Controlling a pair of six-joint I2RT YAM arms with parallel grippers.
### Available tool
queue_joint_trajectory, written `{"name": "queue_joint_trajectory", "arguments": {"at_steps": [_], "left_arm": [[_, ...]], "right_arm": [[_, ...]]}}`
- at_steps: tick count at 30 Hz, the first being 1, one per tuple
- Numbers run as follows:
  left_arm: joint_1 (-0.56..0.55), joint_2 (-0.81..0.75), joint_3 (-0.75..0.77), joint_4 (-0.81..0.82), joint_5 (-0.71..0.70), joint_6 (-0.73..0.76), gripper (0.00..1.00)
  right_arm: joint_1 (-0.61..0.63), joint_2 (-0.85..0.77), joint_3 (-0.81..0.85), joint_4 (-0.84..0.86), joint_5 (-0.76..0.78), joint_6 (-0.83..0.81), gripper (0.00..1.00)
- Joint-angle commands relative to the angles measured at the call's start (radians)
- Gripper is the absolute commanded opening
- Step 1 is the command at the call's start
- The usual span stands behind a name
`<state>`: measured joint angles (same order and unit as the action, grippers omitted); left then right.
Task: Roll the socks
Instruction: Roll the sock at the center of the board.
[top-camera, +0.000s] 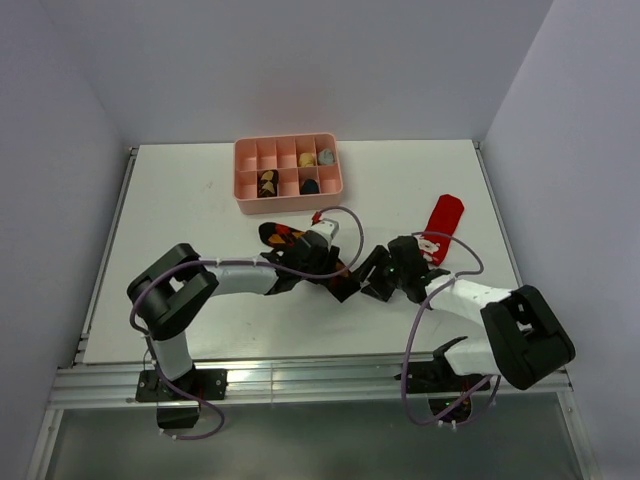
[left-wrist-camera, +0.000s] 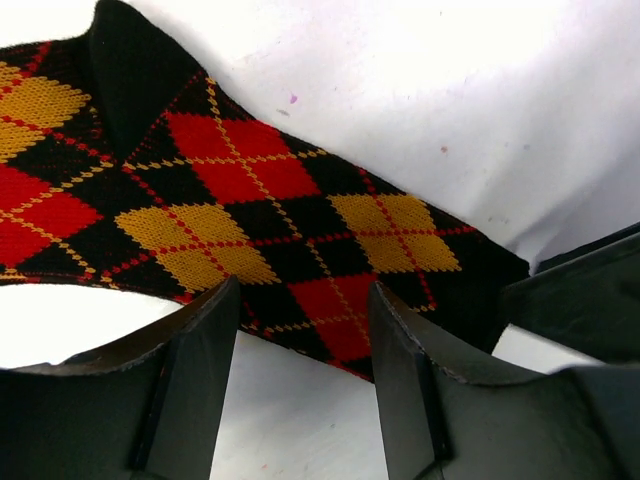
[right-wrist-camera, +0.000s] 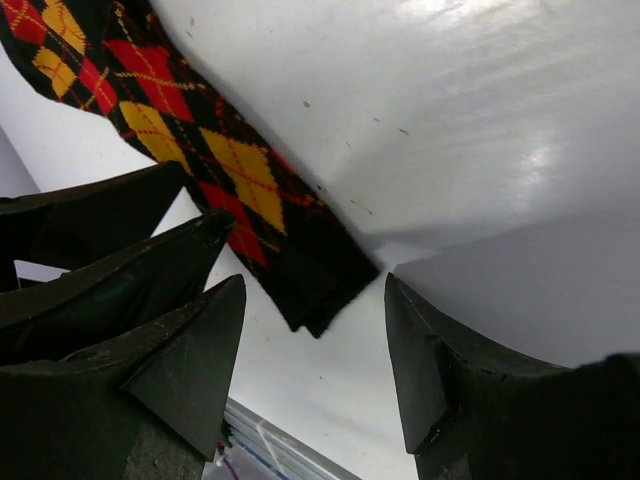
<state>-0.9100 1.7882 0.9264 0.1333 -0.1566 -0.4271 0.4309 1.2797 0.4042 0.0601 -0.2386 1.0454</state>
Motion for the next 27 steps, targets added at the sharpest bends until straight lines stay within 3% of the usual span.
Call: {"name": "queue_joint_trajectory", "arguments": {"at_steps": [1,12,17,27], "left_arm": [[-0.001,0.039,0.034,-0.012,0.005,-0.085,0.58],[0.014,0.178,0.21,-0.09,0.026,-0.211,0.52],[0.033,0.146,0.19,-0.118,-0.017,-0.214,0.52],[0.046,0.122,0.135,-0.118,-0.009,-0.24,0.52]], "right_arm": [[0.014,0.058,0.018,0.018,0.027,0.019,0.65],[-0.081,0.092,0.122,-0.072,0.085,-0.079,0.65],[-0.107,0.055,0.093,-0.118,0.127,-0.114,0.64],[-0.152,0.061,0.015,-0.071,0.05,-0.093,0.64]]}}
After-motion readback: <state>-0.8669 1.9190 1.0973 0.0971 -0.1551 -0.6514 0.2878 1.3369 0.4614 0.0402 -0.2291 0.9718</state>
